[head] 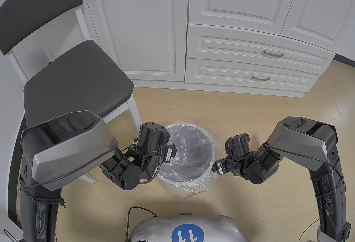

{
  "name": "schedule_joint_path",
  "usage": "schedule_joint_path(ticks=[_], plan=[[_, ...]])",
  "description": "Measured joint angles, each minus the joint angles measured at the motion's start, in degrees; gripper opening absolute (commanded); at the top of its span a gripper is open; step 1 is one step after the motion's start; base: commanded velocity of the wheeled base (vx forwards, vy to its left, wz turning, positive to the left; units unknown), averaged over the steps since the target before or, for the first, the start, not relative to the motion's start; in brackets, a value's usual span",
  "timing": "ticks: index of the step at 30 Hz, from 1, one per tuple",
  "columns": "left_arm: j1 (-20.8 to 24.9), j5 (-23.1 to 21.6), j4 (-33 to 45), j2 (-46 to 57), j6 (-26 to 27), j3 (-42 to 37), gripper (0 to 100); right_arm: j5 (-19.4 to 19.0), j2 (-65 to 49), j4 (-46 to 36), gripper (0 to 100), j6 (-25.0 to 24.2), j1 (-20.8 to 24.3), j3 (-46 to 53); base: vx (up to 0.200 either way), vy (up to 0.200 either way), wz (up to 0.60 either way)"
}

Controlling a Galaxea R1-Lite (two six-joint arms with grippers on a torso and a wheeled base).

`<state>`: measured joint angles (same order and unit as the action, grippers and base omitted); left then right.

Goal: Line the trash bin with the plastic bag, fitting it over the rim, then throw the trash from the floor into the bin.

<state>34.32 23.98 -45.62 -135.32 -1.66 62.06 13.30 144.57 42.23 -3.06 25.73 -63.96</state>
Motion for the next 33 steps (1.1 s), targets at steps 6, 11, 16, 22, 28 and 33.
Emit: schedule_joint_path(ticks=[6,11,16,22,28,33], plan=[[-0.20,0.07,0.00,0.21,0.21,-0.29,100,0.22,-0.02,-0.09,100,4.07,-1.35,1.26,0.000,0.000,0.00],[-0.09,0.10,0.02,0.89,0.71,-1.48,100,0.20,-0.66,-0.02,100,8.20,-3.47,3.30,0.000,0.000,0.00],[0.82,0.29,0.02,1.27,1.44,-2.54,100,0.20,-2.69,0.33,100,9.75,-4.51,5.67,0.000,0.000,0.00],[1.26,4.43,0.00,1.19,3.33,-2.85,100,0.20,-6.31,0.63,100,12.14,-4.84,8.97,0.000,0.000,0.00],[1.35,5.46,0.00,0.78,4.89,-3.46,100,0.18,-10.08,0.90,100,13.68,-4.95,11.79,0.000,0.000,0.00],[1.38,5.69,0.02,0.04,5.73,-4.07,100,0.16,-13.37,4.30,100,14.30,-3.96,15.04,0.000,0.000,0.00]])
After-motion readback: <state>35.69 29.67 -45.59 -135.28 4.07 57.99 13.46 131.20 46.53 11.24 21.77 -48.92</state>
